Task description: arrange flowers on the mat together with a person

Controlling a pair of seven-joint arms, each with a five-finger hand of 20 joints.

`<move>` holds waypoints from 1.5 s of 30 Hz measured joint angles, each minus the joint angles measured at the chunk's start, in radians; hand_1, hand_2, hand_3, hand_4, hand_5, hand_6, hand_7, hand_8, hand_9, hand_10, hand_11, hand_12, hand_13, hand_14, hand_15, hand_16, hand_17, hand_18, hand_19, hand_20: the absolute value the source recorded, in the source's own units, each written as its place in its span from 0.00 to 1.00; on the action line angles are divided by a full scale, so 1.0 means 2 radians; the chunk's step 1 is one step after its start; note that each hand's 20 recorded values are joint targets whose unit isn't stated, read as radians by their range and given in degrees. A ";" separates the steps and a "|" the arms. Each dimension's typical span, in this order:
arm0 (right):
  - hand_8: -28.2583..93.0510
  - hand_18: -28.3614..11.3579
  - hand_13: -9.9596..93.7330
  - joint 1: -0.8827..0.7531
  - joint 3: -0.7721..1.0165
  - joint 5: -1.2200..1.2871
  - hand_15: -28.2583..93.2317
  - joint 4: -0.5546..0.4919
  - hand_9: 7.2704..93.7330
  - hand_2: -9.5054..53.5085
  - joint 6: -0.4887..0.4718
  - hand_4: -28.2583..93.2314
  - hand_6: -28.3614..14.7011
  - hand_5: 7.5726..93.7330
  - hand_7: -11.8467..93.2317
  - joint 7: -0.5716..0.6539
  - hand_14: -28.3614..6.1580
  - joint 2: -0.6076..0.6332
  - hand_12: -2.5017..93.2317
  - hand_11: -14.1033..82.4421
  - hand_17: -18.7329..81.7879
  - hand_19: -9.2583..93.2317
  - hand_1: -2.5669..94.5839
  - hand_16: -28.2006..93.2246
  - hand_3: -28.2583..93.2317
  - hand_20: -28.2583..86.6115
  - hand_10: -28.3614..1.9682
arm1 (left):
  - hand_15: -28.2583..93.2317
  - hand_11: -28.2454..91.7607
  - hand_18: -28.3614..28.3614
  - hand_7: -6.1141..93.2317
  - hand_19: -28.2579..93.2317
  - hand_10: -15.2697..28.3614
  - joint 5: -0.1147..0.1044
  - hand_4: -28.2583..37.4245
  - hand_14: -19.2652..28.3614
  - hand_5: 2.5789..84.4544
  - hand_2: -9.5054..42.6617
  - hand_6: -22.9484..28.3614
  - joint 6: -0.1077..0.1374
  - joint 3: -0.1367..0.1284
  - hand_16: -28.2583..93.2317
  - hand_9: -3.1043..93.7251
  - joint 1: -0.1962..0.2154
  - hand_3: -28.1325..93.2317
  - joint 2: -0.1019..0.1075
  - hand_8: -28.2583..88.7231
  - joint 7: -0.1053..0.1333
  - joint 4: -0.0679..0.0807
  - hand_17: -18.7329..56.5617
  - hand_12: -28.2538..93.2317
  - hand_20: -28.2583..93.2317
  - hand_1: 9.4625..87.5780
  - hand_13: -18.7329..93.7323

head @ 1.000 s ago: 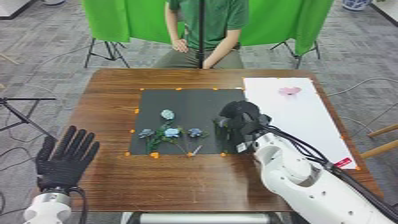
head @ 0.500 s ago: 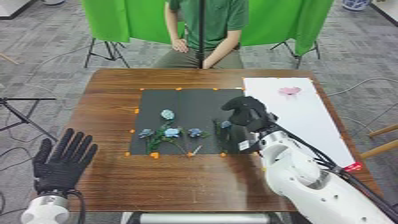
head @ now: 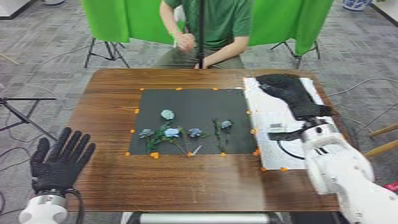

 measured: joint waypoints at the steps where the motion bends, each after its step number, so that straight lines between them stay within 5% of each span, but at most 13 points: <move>1: 0.13 0.39 0.52 -0.014 0.018 0.022 0.35 -0.003 0.54 0.21 0.000 0.03 0.68 0.57 0.26 -0.005 0.50 -0.002 0.14 0.22 0.41 0.20 0.40 0.37 0.82 0.47 0.65 | 0.46 0.36 0.70 0.14 0.45 0.64 0.000 0.00 0.68 0.50 0.47 0.57 0.000 0.000 0.16 0.44 0.000 0.79 0.000 0.16 0.000 0.000 0.22 0.27 0.32 0.21 0.43; 9: 0.13 0.38 0.47 -0.110 0.088 0.214 0.34 -0.008 0.50 0.21 0.001 0.04 0.67 0.54 0.26 -0.066 0.50 0.003 0.13 0.21 0.40 0.19 0.37 0.36 0.82 0.47 0.65 | 0.46 0.36 0.70 0.14 0.45 0.64 0.000 0.00 0.68 0.50 0.46 0.57 0.000 -0.001 0.16 0.44 -0.001 0.80 0.000 0.16 0.000 0.000 0.21 0.27 0.32 0.21 0.43; 45: 0.13 0.36 0.46 -0.157 0.104 0.208 0.34 -0.019 0.47 0.20 0.002 0.04 0.68 0.54 0.26 -0.056 0.48 -0.002 0.13 0.21 0.39 0.22 0.37 0.36 0.83 0.47 0.67 | 0.46 0.36 0.70 0.14 0.45 0.64 0.000 0.00 0.69 0.50 0.46 0.57 0.000 -0.002 0.16 0.44 0.006 0.79 0.000 0.16 0.005 -0.002 0.21 0.27 0.32 0.21 0.43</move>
